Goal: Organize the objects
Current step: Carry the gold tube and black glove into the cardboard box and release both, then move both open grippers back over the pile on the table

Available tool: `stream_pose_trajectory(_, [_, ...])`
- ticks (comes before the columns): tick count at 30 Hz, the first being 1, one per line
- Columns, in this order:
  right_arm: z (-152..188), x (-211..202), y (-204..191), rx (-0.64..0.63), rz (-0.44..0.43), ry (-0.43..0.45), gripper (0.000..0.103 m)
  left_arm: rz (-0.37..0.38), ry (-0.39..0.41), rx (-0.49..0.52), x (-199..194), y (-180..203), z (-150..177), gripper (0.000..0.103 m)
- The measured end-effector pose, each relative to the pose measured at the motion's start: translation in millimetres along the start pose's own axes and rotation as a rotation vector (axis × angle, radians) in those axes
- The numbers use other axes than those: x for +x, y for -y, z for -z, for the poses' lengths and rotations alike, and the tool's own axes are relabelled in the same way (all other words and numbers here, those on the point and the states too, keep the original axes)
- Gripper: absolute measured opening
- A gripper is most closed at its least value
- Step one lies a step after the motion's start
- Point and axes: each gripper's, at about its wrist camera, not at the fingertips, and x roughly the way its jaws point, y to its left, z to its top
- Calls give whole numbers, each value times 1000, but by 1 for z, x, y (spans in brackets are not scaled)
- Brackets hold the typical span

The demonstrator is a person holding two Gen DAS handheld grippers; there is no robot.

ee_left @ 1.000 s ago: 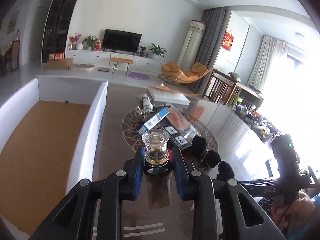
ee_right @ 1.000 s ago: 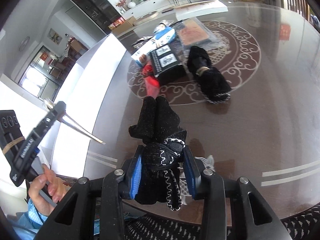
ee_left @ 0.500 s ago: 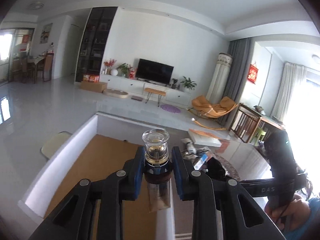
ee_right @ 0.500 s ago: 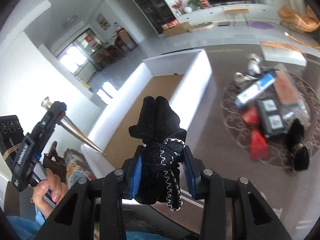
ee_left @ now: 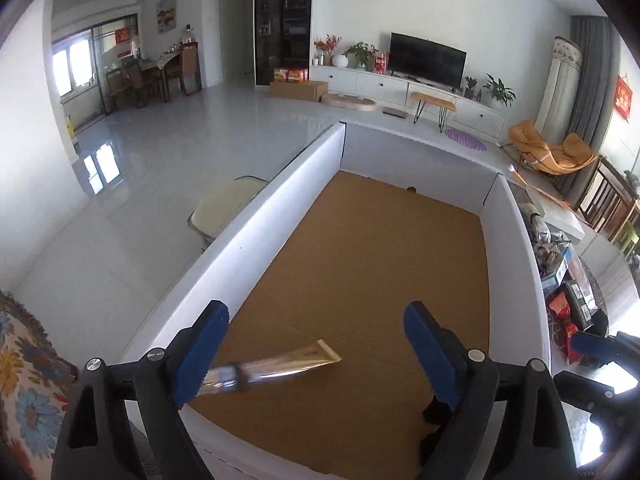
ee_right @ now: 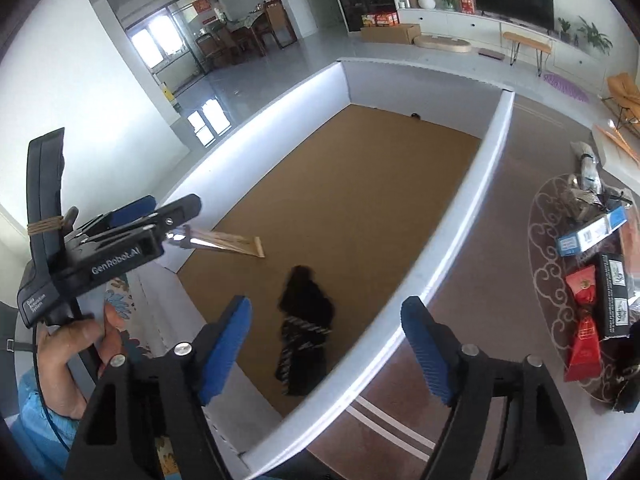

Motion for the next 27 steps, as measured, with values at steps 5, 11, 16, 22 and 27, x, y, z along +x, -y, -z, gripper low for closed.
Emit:
stream_pose_trajectory(5, [23,-19,60,68,124,65,84,36,62,38,-19,37,-1,92])
stream_pose_trajectory(11, [77,-40,133,170,329,99,85,178,122,115,-47,98,4,92])
stream_pose_trajectory(16, [143,-60,186,265,461,63,85,326,157,233,-81,164,21,103])
stream_pose_trajectory(22, [193,-70,223,376,530,69,86,451,67,390,-84,245,62,103])
stream_pose_trajectory(27, [196,-71,224,356,558,67,86,453,-61,460,-51,289,106,103])
